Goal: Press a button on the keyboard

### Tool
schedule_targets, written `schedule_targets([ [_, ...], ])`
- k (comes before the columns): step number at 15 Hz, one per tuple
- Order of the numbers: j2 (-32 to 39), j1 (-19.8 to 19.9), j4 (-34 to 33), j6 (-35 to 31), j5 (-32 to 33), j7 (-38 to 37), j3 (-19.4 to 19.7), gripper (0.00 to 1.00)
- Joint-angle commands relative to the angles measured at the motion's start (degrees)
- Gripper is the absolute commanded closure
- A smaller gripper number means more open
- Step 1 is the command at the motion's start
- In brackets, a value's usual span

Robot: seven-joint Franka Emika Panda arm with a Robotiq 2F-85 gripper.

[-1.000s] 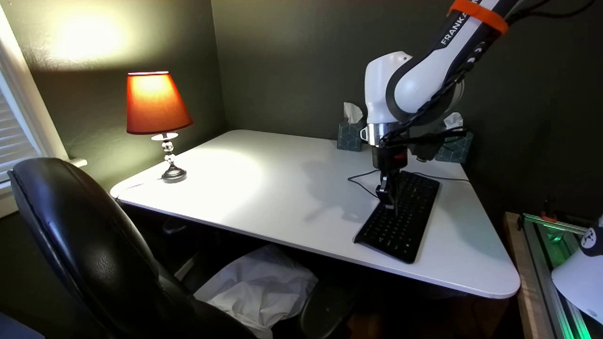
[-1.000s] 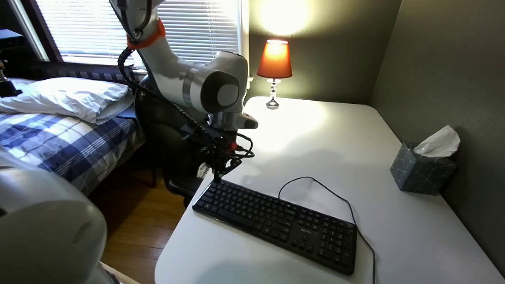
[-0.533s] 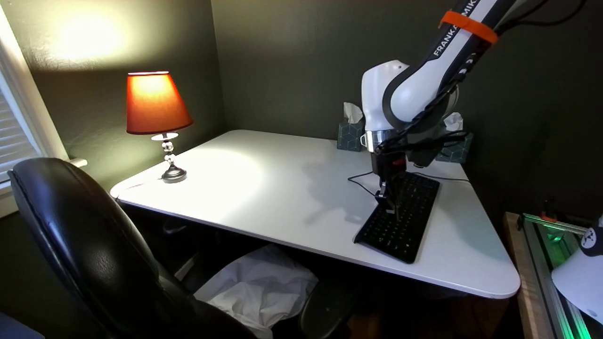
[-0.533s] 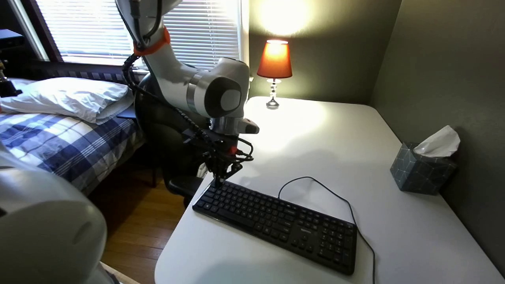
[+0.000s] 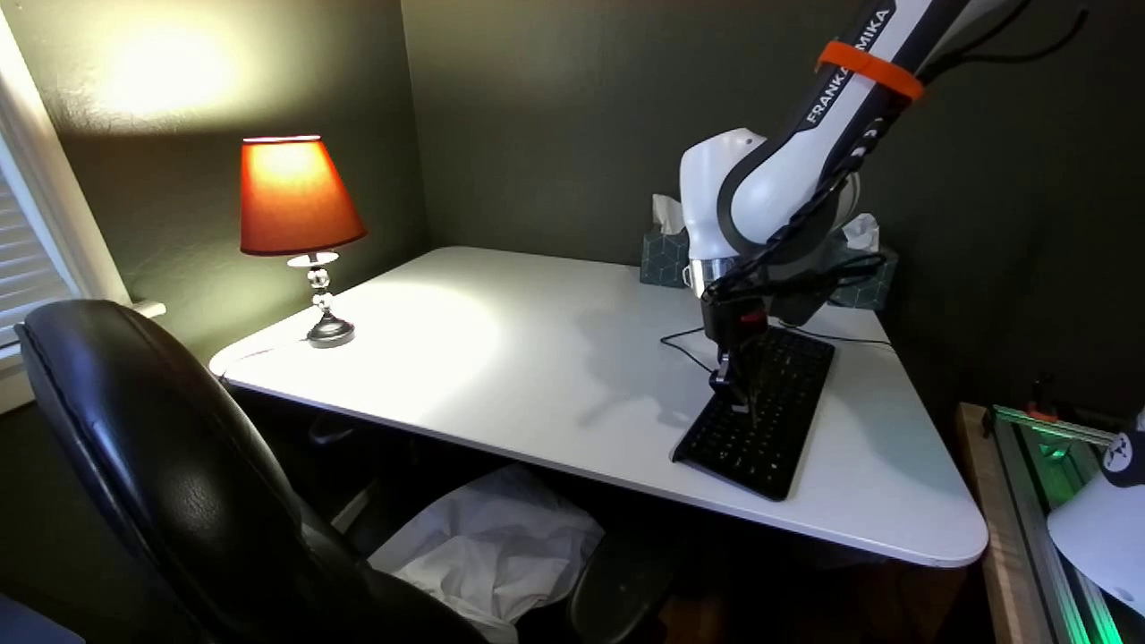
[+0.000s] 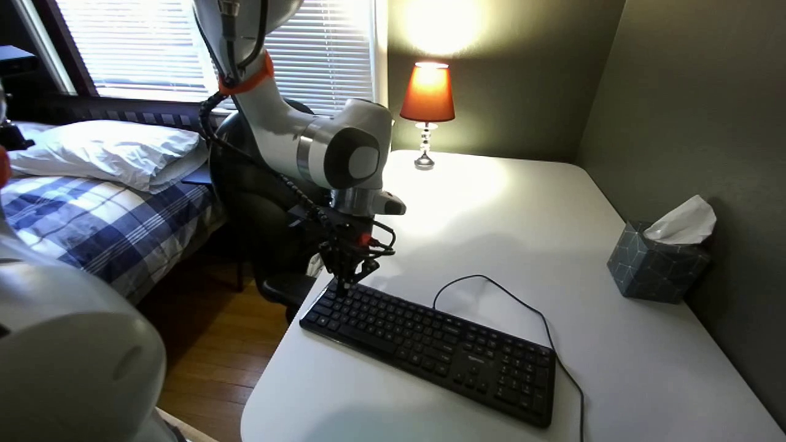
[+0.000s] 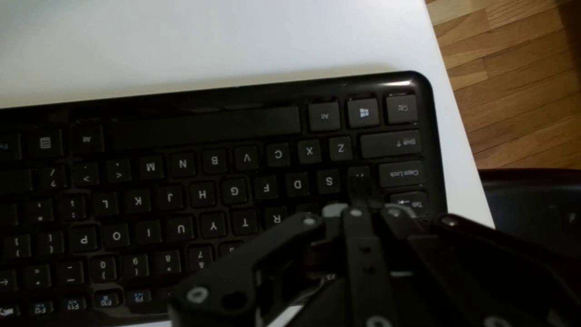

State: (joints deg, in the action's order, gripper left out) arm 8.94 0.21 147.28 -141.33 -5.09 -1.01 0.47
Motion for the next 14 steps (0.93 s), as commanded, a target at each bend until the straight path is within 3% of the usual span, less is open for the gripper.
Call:
schedule_targets([
  [1, 1.98, 0.14, -1.9, 2.07, 0.97, -1.18, 0.29, 1.0],
  [14, 5.72, 0.36, -5.16, 4.23, 0.26, -0.57, 0.17, 1.0],
])
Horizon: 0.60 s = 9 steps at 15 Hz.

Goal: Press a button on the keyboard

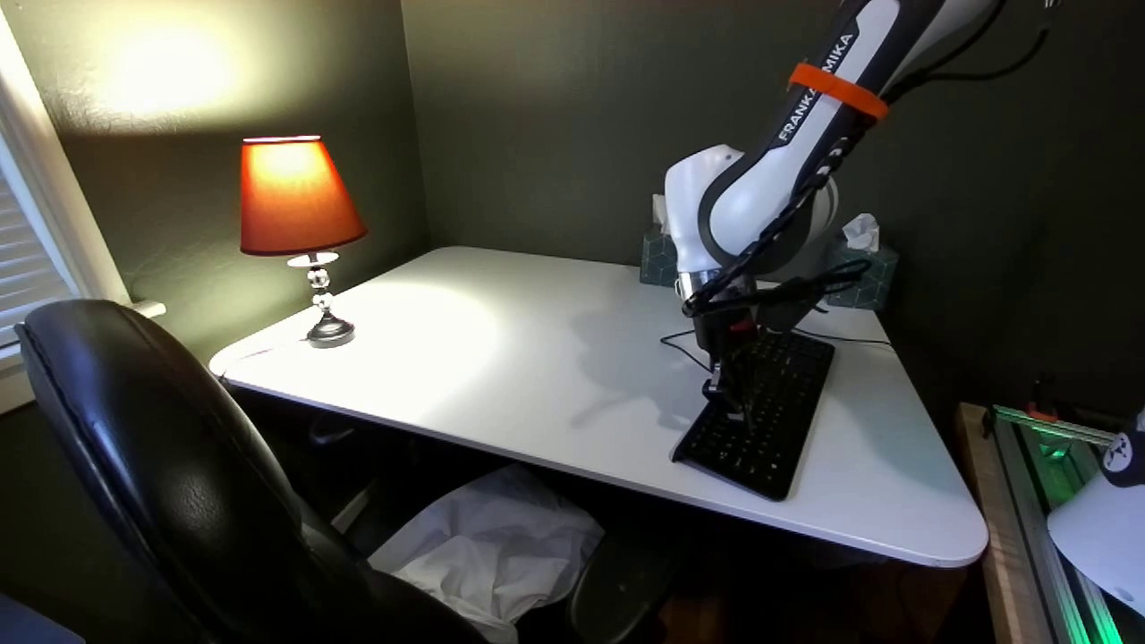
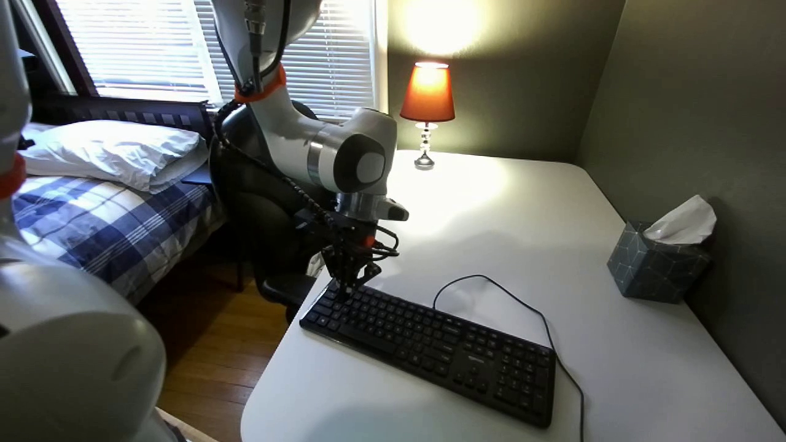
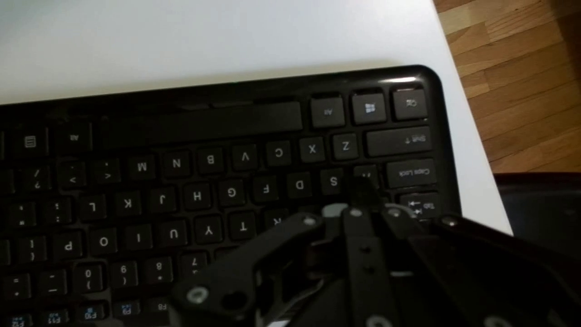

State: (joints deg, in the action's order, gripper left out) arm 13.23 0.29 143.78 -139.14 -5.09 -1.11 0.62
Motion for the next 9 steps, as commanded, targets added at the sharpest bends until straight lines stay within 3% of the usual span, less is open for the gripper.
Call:
schedule_targets([
  [1, 1.66, 0.31, -1.83, 2.06, 0.23, -0.4, 0.03, 1.0],
  [9, 3.34, 0.63, -3.2, 2.3, -0.08, 0.16, -0.15, 1.0],
])
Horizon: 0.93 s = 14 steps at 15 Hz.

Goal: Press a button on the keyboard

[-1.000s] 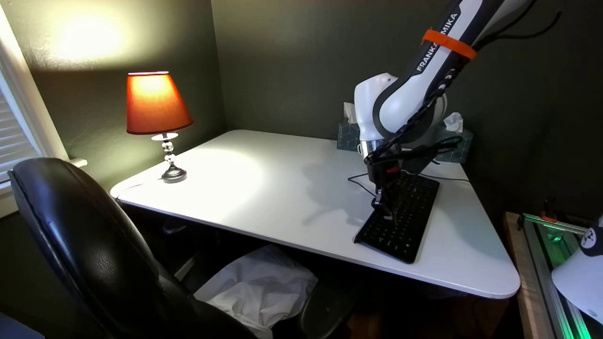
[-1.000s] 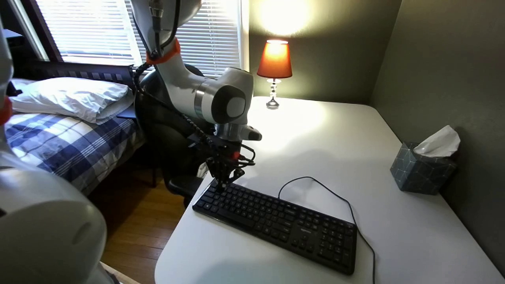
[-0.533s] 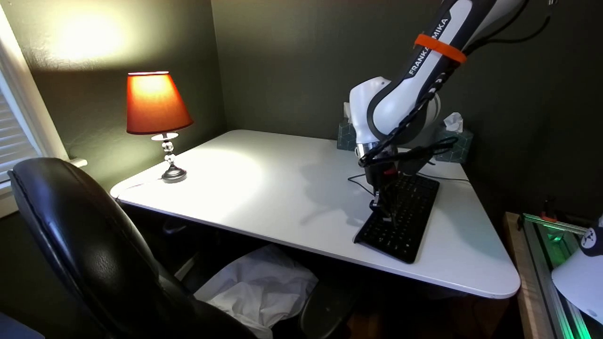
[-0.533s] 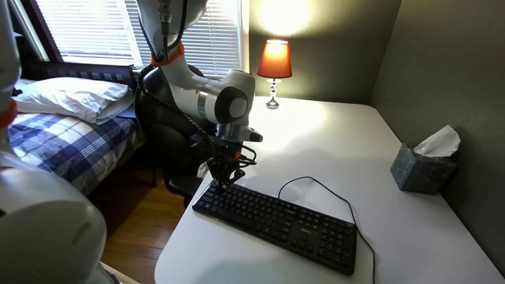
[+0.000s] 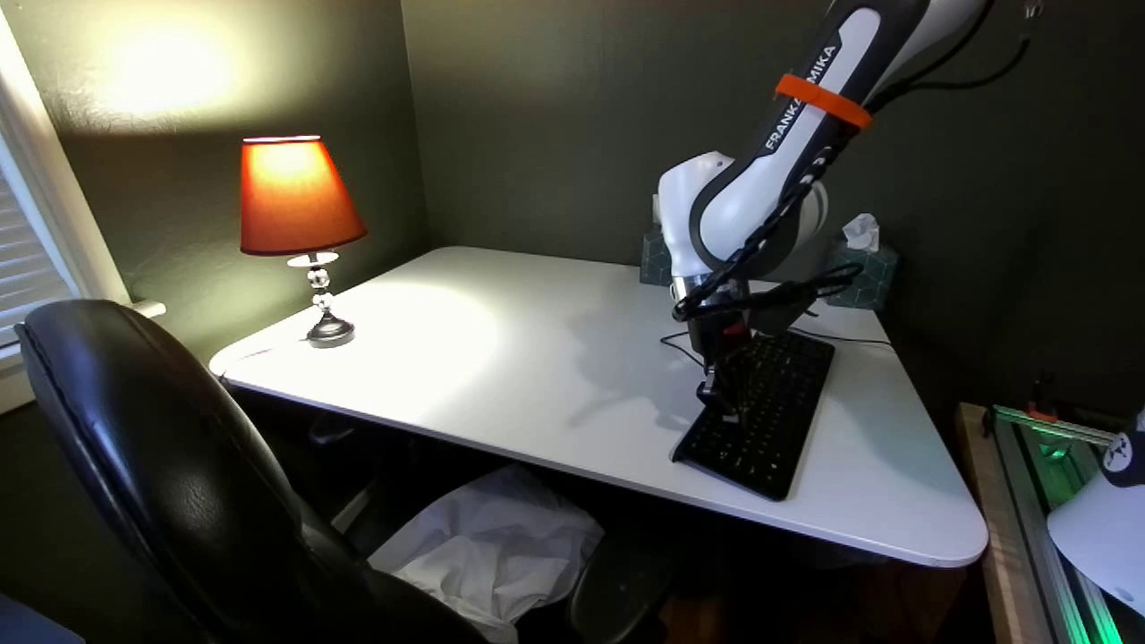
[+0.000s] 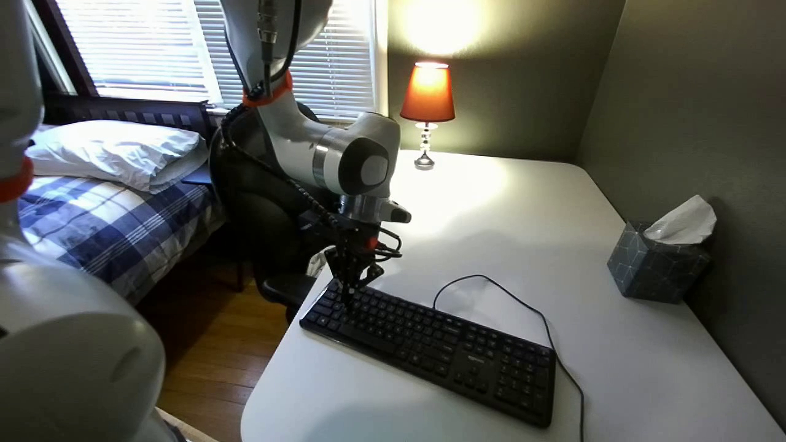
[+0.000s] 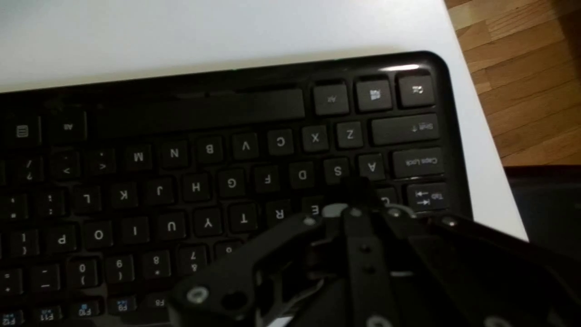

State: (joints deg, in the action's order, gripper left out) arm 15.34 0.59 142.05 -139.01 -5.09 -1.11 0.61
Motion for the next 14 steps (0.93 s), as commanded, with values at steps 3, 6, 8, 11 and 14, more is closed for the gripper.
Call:
schedule_targets([
  [3, 1.83, 0.51, -2.03, 2.64, -0.44, 0.64, -0.36, 1.0],
  [6, 2.28, 0.57, -2.68, 3.58, -0.58, 0.78, -0.42, 1.0],
  [8, 2.54, 0.59, -3.06, 4.12, -0.67, 0.87, -0.46, 1.0],
  [11, 3.08, 0.6, -3.71, 4.48, -0.75, 0.9, -0.5, 1.0],
  [14, 3.67, 0.57, -4.41, 5.22, -0.73, 0.79, -0.5, 1.0],
])
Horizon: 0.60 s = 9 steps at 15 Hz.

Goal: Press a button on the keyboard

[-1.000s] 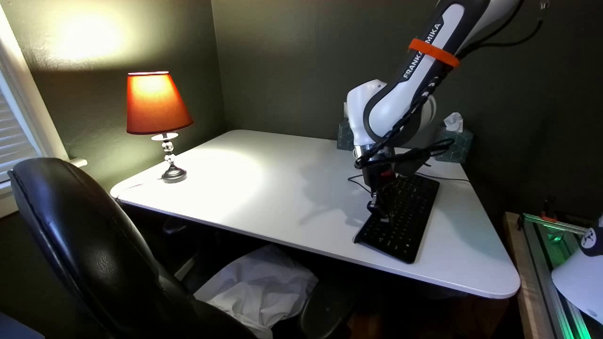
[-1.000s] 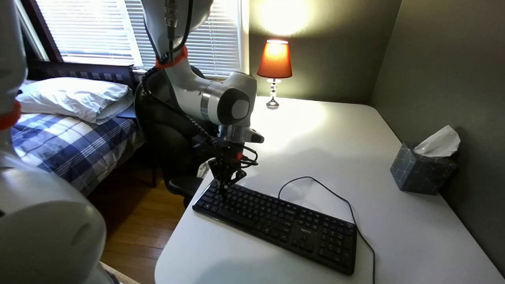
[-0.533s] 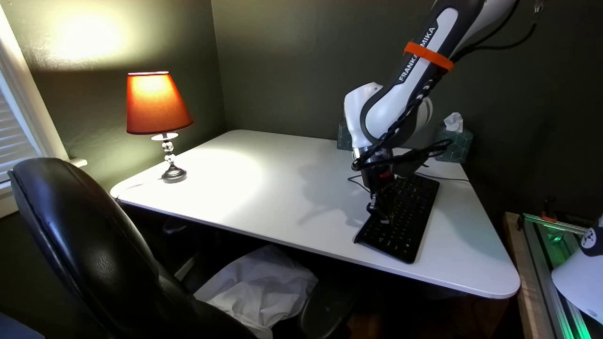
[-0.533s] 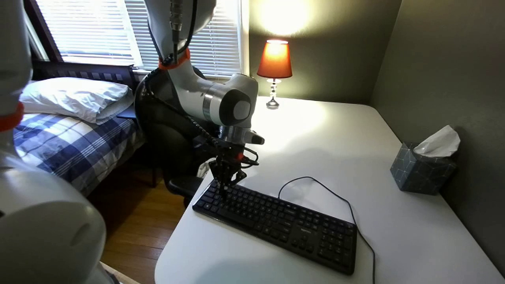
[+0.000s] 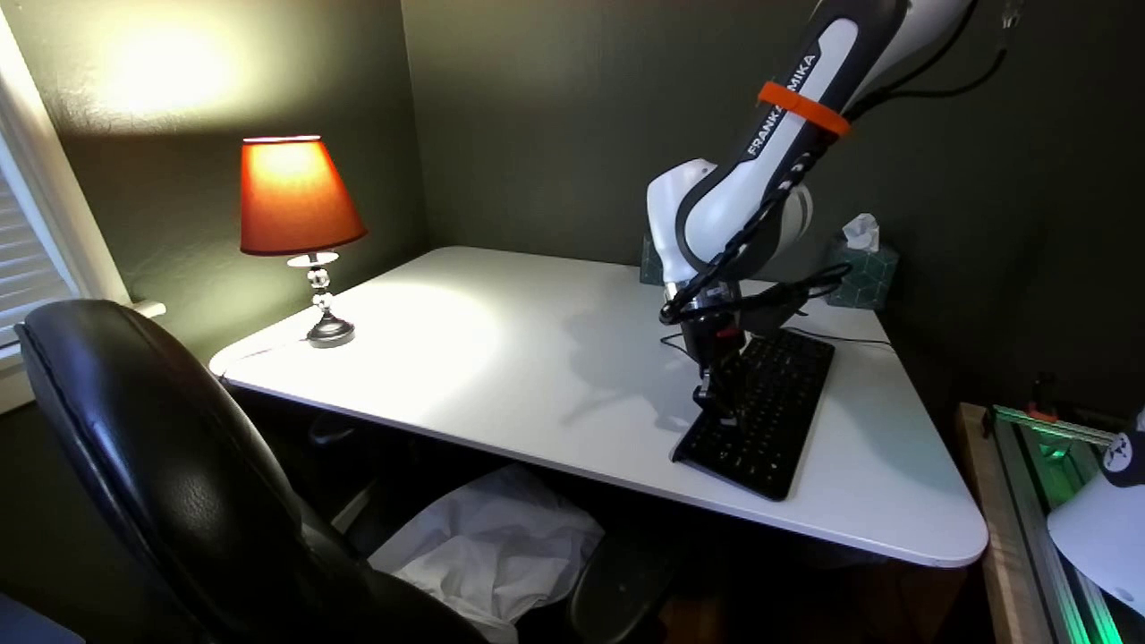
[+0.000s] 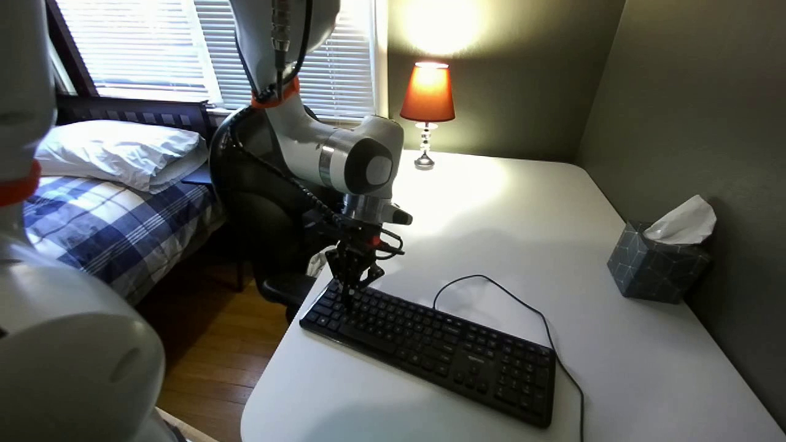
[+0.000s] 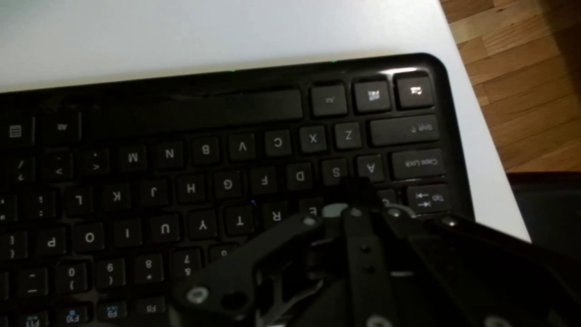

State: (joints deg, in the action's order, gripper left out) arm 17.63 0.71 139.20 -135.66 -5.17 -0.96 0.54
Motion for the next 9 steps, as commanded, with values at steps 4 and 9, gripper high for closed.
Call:
schedule_targets([
  [4, 2.21, 0.49, -2.32, 2.2, -0.76, 0.68, -0.46, 1.0],
  [9, 2.41, 0.56, -2.68, 2.69, -0.75, 0.69, -0.42, 1.0],
])
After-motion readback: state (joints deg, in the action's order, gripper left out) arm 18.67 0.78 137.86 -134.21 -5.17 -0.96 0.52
